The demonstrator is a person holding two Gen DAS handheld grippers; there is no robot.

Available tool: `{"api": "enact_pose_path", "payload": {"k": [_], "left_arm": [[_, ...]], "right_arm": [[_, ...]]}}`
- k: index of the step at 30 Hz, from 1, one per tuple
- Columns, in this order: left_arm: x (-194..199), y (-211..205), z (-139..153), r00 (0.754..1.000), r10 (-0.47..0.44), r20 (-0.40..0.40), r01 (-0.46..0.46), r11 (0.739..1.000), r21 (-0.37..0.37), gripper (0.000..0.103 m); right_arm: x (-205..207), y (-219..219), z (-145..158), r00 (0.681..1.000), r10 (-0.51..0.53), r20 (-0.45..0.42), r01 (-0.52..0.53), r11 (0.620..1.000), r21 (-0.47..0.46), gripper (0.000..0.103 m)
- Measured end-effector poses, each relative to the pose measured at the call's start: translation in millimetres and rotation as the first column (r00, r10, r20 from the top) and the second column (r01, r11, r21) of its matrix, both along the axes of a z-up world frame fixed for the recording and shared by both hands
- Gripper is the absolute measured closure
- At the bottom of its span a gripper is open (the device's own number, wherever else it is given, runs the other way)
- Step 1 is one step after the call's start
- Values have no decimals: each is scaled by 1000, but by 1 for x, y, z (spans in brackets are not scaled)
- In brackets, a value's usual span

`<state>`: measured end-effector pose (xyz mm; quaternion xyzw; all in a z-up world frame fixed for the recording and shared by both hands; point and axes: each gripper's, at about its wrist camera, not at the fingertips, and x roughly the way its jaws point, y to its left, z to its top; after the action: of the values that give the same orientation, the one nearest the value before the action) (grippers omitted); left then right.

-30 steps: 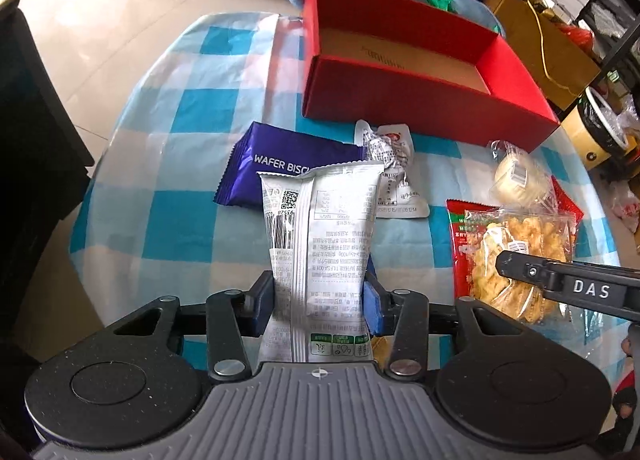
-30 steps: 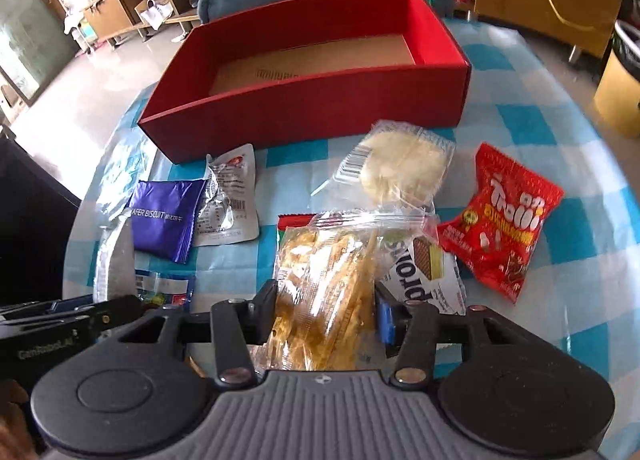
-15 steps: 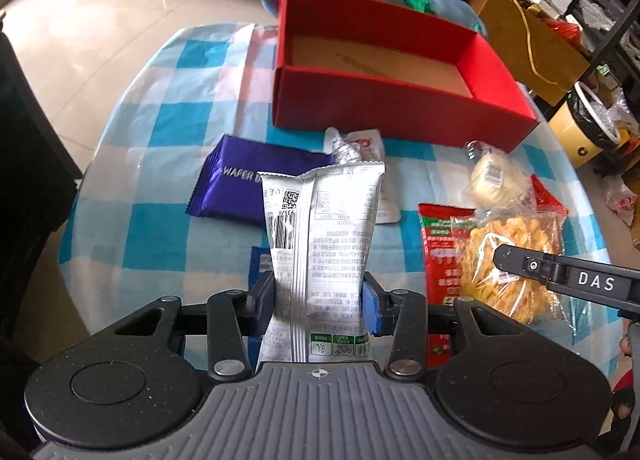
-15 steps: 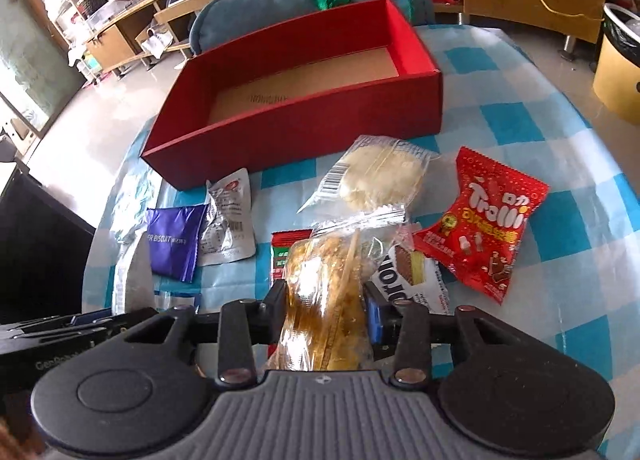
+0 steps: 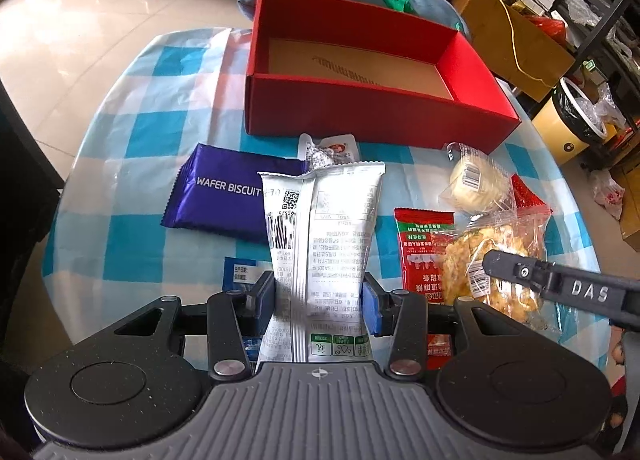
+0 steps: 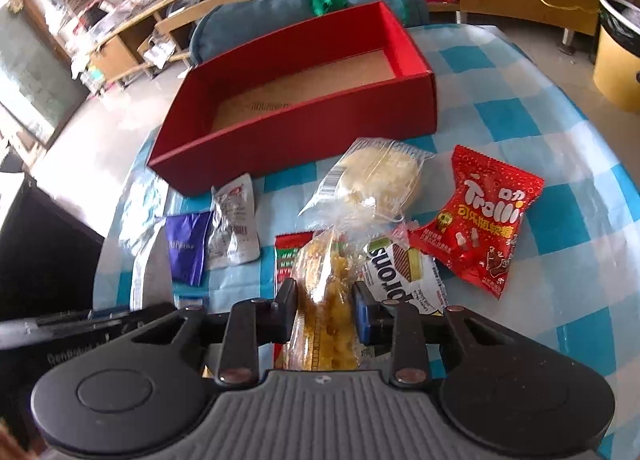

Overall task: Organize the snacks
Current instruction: 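Carry the white packet with the left tool while the right tool carries the waffle bag into the red box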

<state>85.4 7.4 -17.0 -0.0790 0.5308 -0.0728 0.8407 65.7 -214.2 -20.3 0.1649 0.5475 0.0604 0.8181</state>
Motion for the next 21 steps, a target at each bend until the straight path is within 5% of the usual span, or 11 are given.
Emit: {"api": "enact_pose_path", "payload": {"k": [8,12,21], "left_arm": [[-1,-6,-8,1000,-22,-15,22,999,24,51],[-1,-6,-11,999,-27,-25,28,999,30,51],[2,-7,5,1000,-25,10,25,1000,-10,51]], "right_arm": [[1,29,-24,994,95,-59,-100,992,-76,61],[-1,26,-17,996,87,-33,-88,995,-40,72],[-8,3,6,1000,14,28,-15,998,53,77]]}}
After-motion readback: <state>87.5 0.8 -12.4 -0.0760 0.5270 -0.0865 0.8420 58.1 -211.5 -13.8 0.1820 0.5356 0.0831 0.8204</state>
